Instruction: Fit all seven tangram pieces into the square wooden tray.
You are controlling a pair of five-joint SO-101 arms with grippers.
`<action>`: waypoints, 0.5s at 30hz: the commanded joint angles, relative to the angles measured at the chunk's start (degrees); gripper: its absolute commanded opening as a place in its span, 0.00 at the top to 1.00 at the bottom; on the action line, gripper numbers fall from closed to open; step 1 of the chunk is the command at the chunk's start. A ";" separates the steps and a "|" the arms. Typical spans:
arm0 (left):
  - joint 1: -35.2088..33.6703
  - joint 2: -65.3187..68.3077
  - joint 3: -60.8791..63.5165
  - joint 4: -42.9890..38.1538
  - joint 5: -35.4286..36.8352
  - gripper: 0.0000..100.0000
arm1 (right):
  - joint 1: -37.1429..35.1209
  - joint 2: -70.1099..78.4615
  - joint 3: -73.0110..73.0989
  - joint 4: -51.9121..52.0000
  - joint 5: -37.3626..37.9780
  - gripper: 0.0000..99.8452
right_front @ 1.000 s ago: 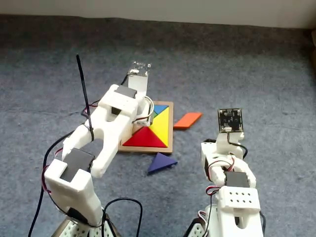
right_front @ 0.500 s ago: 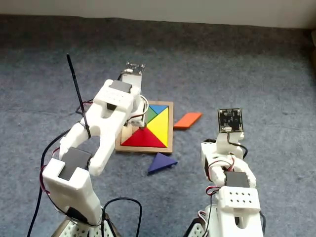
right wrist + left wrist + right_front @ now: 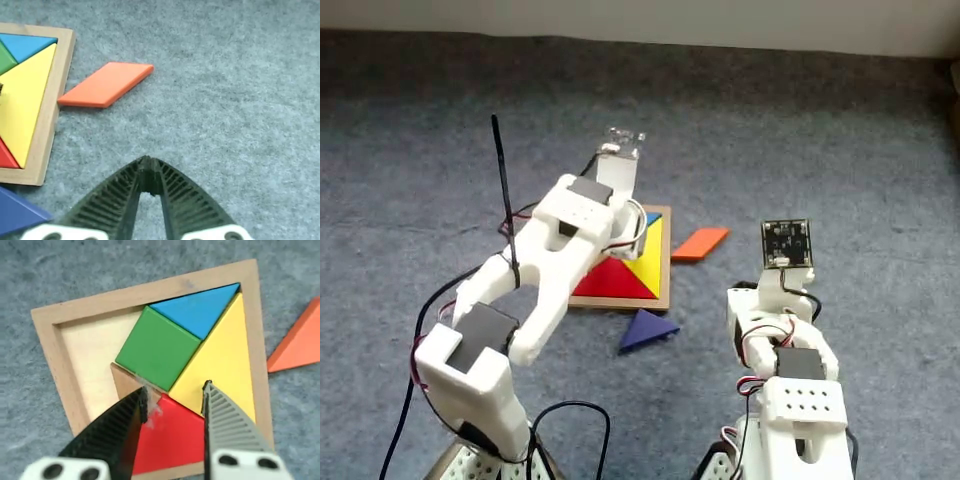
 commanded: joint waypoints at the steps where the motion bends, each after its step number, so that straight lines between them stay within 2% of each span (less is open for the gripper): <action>1: 0.84 -7.96 -1.45 2.02 0.70 0.81 | -0.75 -0.84 -0.13 -1.63 0.70 0.99; 8: 2.42 -18.51 -2.33 2.46 0.18 0.81 | 4.97 -0.92 -0.75 -1.63 0.18 0.99; 15: 4.88 -8.04 -11.82 2.90 -10.37 0.81 | 11.91 -0.92 -0.75 -1.71 -2.02 0.99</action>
